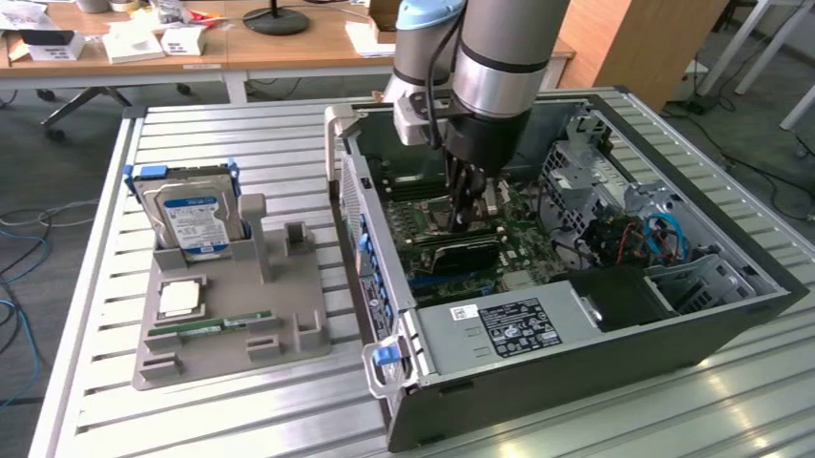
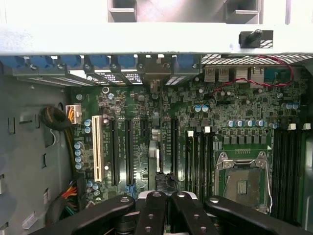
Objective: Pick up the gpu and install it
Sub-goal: 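Press down on the gpu until it lock into place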
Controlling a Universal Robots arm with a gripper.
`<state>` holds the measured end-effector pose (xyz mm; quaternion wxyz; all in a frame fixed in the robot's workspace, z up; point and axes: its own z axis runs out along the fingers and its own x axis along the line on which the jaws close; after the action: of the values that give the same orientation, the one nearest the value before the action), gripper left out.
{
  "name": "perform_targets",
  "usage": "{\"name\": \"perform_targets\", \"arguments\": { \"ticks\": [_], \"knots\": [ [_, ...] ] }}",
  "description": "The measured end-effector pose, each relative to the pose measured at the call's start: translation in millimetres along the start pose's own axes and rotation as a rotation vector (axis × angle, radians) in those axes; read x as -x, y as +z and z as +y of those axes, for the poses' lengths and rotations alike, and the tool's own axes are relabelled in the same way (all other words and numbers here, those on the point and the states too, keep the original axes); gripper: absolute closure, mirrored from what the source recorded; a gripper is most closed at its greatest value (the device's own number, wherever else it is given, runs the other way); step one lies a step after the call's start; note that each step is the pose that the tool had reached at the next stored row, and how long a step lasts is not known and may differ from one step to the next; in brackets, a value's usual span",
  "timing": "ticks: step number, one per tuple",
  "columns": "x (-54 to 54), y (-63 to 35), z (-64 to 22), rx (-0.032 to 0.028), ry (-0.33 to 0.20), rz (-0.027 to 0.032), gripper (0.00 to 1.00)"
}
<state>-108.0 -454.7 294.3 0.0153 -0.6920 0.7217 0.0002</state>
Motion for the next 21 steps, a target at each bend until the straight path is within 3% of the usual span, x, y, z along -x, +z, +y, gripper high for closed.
{"name": "perform_targets", "arguments": {
  "ticks": [21],
  "knots": [
    [-0.3,10.9,0.5,-0.0001,0.0,-0.0001,0.89]
  ]
}}
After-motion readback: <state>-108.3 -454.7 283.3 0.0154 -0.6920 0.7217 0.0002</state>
